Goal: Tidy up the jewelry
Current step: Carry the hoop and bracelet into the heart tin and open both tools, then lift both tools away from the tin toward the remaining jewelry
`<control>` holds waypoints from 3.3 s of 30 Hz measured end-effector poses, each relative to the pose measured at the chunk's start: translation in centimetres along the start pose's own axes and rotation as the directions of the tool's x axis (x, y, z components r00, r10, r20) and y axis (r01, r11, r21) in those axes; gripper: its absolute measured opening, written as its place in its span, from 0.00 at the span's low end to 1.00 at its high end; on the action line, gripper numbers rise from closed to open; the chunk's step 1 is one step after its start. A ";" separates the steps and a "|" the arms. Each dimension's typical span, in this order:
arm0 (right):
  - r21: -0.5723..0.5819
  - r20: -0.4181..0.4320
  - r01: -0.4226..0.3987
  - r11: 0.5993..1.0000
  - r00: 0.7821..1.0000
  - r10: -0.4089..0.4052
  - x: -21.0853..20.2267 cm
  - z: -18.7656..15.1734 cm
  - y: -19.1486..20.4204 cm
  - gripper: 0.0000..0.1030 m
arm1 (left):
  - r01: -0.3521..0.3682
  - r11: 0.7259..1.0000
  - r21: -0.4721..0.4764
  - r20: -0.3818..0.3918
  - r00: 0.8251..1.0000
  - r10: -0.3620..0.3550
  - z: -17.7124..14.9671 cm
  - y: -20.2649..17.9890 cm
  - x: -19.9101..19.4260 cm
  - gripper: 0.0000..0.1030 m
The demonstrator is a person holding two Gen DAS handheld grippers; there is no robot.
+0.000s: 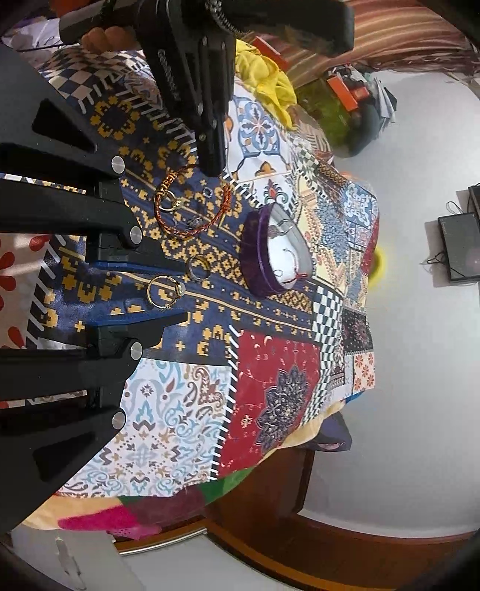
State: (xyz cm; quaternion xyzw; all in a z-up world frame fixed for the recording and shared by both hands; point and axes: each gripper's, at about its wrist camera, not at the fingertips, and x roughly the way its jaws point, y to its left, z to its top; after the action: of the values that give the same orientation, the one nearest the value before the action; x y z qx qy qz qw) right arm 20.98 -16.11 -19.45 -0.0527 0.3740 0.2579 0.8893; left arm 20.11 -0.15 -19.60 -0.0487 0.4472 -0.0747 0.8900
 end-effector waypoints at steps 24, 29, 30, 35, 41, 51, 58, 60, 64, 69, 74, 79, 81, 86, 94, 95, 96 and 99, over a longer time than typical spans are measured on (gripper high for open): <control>-0.017 0.099 -0.017 1.000 0.995 0.019 -0.6 4.4 1.3 0.16 | -0.026 0.999 -0.037 0.153 0.988 0.031 4.6 3.1 -3.1 0.01; -0.028 0.106 -0.027 0.999 0.994 0.030 0.2 5.1 1.5 0.16 | -0.030 0.999 -0.036 0.162 0.986 0.036 5.6 3.6 -2.2 0.01; -0.028 0.106 -0.030 0.999 0.994 0.033 0.3 5.3 1.6 0.16 | -0.030 0.999 -0.037 0.163 0.986 0.035 5.9 3.7 -2.1 0.01; -0.022 0.109 -0.039 0.999 0.993 0.042 1.5 6.3 1.5 0.16 | -0.024 0.999 -0.040 0.167 0.985 0.031 7.1 4.0 -1.1 0.01; -0.019 0.107 -0.052 0.998 0.993 0.054 2.9 7.3 1.4 0.16 | -0.025 0.999 -0.040 0.163 0.986 0.031 8.0 4.3 0.3 0.01; -0.022 0.054 -0.090 0.996 0.994 0.091 5.7 8.5 1.2 0.16 | -0.014 0.998 -0.063 0.109 0.994 0.021 8.6 5.2 3.8 0.01; -0.062 -0.018 -0.112 0.992 0.994 0.111 7.9 8.7 1.8 0.16 | -0.014 0.998 -0.063 0.067 0.998 0.018 8.3 5.7 5.6 0.01; -0.074 -0.043 -0.108 0.991 0.994 0.105 8.7 8.7 1.9 0.16 | -0.009 0.998 -0.062 0.057 0.998 0.013 8.3 5.7 5.9 0.01; -0.080 -0.083 -0.097 0.992 0.993 0.090 9.8 8.6 1.9 0.16 | -0.007 0.998 -0.055 0.051 0.999 0.010 8.3 5.8 6.1 0.01; -0.073 -0.102 -0.088 0.993 0.991 0.080 10.3 8.5 1.7 0.16 | -0.006 0.999 -0.044 0.058 0.998 0.008 8.4 5.7 5.8 0.01; -0.065 -0.106 -0.081 0.995 0.992 0.074 10.1 8.7 1.6 0.16 | -0.001 0.999 -0.047 0.058 0.998 0.004 8.1 5.7 5.4 0.06; -0.067 -0.102 -0.066 0.996 0.993 0.059 9.6 8.9 1.7 0.22 | -0.002 0.999 -0.043 0.066 0.998 0.005 7.7 5.5 4.5 0.19; -0.069 -0.094 -0.062 0.996 0.994 0.055 9.2 9.0 1.8 0.24 | 0.001 0.999 -0.040 0.070 0.998 0.001 7.6 5.4 4.0 0.19; -0.082 -0.066 -0.044 0.996 0.997 0.039 7.9 9.2 1.9 0.26 | -0.012 1.000 -0.028 0.099 0.995 0.015 7.8 5.1 2.3 0.20; -0.094 -0.008 -0.014 0.995 1.000 0.013 4.9 9.5 2.0 0.27 | -0.026 1.000 -0.009 0.151 0.988 0.027 8.0 4.1 -0.8 0.29; -0.097 0.001 -0.006 0.995 1.000 0.006 4.5 9.5 2.0 0.27 | -0.029 1.000 -0.006 0.155 0.987 0.029 8.0 4.0 -1.1 0.29; -0.100 0.009 0.000 0.995 1.000 0.001 4.1 9.5 2.0 0.27 | -0.031 1.000 0.000 0.158 0.987 0.031 7.9 3.8 -1.5 0.29; -0.100 0.030 0.007 0.995 1.000 -0.004 2.9 9.2 1.9 0.28 | -0.031 0.999 0.011 0.162 0.986 0.028 7.6 3.3 -2.4 0.29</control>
State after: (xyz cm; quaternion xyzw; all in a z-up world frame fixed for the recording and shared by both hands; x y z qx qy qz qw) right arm 27.62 -10.62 -14.68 -0.0945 0.3469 0.2748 0.8917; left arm 25.12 3.68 -13.71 -0.0419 0.3738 -0.0604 0.9246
